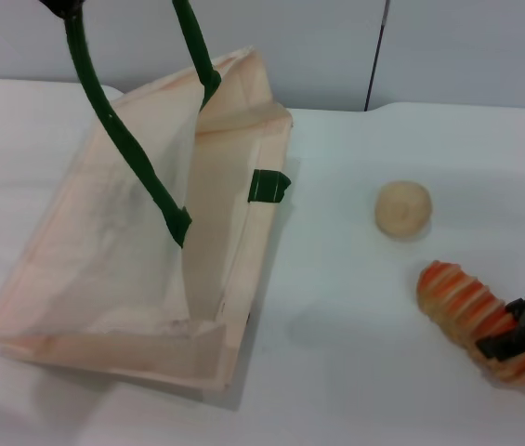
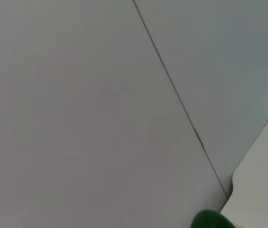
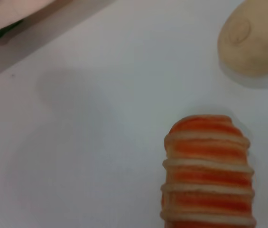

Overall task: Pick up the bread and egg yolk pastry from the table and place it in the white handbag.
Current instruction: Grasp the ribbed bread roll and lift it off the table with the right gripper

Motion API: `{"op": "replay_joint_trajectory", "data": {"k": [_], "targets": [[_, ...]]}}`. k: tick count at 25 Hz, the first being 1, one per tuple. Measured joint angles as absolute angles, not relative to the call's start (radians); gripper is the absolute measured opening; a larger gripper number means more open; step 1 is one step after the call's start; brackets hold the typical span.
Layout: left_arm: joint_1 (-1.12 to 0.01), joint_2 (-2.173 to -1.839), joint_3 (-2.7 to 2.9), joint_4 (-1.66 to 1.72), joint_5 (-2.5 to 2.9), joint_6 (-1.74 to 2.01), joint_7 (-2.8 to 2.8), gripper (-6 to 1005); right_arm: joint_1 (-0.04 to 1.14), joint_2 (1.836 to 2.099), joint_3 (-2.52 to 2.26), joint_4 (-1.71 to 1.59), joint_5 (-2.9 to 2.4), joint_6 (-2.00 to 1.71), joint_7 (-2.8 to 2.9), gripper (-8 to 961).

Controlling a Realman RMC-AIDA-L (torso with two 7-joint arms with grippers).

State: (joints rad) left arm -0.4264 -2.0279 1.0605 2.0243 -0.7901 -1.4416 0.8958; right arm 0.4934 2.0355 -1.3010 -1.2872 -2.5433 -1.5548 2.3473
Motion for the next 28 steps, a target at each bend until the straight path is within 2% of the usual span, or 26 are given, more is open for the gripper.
{"op": "replay_joint_trajectory", "data": {"k": [28], "targets": [[-0.425, -2.028, 1.061, 2.022, -0.788, -1.440, 0.897, 124, 0.533, 2.035, -1.335, -1.235, -2.551, -1.536, 2.349, 718]]}}
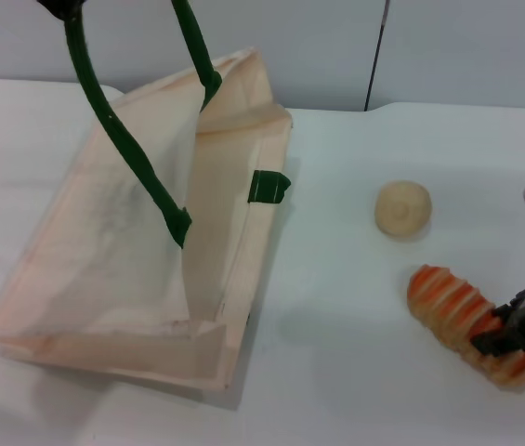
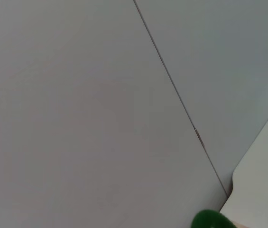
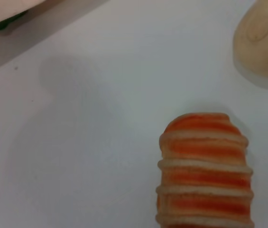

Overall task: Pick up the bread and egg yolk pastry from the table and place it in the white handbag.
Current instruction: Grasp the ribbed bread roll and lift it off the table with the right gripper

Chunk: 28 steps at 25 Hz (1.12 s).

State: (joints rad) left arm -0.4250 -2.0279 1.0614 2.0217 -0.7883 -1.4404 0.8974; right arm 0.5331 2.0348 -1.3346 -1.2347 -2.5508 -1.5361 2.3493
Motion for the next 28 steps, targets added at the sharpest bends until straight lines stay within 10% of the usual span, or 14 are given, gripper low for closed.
{"op": "replay_joint_trajectory", "data": {"k": [8, 28], "targets": [[-0.423, -2.028, 1.059, 2.022, -0.788, -1.440, 0.897, 124, 0.534, 2.036, -1.334, -1.247, -2.548, -1.524, 2.356, 476], [-0.421, -2.029, 1.058, 2.022, -0.789, -1.439, 0.897, 123, 0.539, 2.035, -1.347, -1.249, -2.544, -1.526, 2.365, 341]]}}
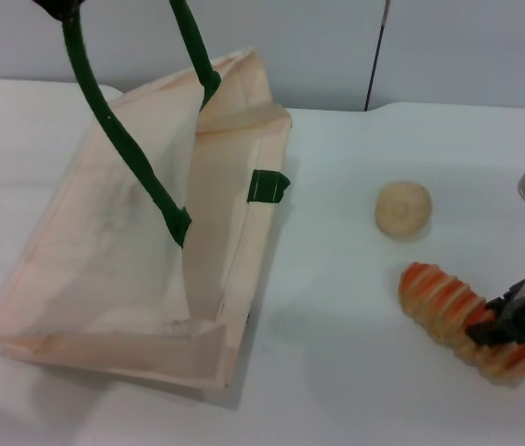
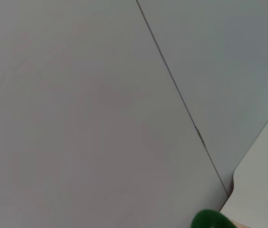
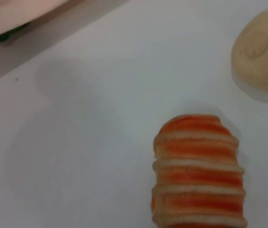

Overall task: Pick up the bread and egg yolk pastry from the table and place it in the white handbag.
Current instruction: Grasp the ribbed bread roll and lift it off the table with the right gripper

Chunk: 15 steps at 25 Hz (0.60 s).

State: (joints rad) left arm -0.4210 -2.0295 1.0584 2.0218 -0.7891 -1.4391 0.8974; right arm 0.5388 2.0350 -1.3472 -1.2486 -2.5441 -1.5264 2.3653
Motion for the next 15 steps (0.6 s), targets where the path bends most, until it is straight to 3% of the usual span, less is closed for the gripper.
{"op": "replay_joint_trajectory", "data": {"k": [7, 10, 15], "targets": [[-0.420, -2.029, 1.058, 2.021, -0.788, -1.439, 0.897, 123, 0.543, 2.033, -1.338, -1.268, -2.545, -1.537, 2.371, 430], [-0.419, -2.029, 1.058, 2.021, -0.788, -1.439, 0.897, 123, 0.544, 2.032, -1.336, -1.284, -2.549, -1.553, 2.372, 685], [-0.418, -2.029, 1.058, 2.020, -0.786, -1.439, 0.897, 123, 0.544, 2.034, -1.342, -1.301, -2.547, -1.569, 2.375, 688]]}}
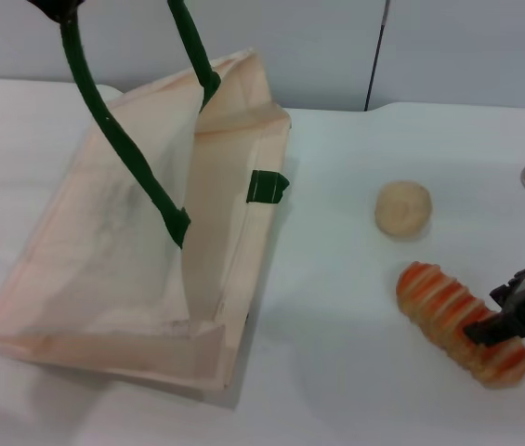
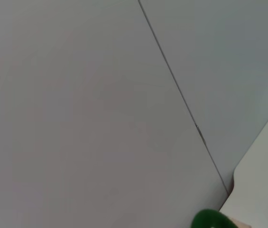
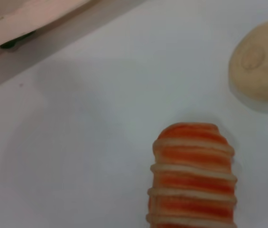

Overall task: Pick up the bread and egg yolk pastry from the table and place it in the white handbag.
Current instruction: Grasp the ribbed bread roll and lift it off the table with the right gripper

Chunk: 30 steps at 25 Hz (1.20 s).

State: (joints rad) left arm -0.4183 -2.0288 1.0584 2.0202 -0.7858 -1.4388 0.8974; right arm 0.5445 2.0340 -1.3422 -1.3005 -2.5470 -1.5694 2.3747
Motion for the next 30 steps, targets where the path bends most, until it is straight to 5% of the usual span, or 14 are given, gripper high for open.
{"op": "replay_joint_trajectory", "data": {"k": [30], "targets": [[-0.417, -2.029, 1.061, 2.017, -0.777, -1.428, 0.893, 124, 0.594, 2.033, -1.346, -1.197, -2.574, -1.581, 2.388, 792]]}}
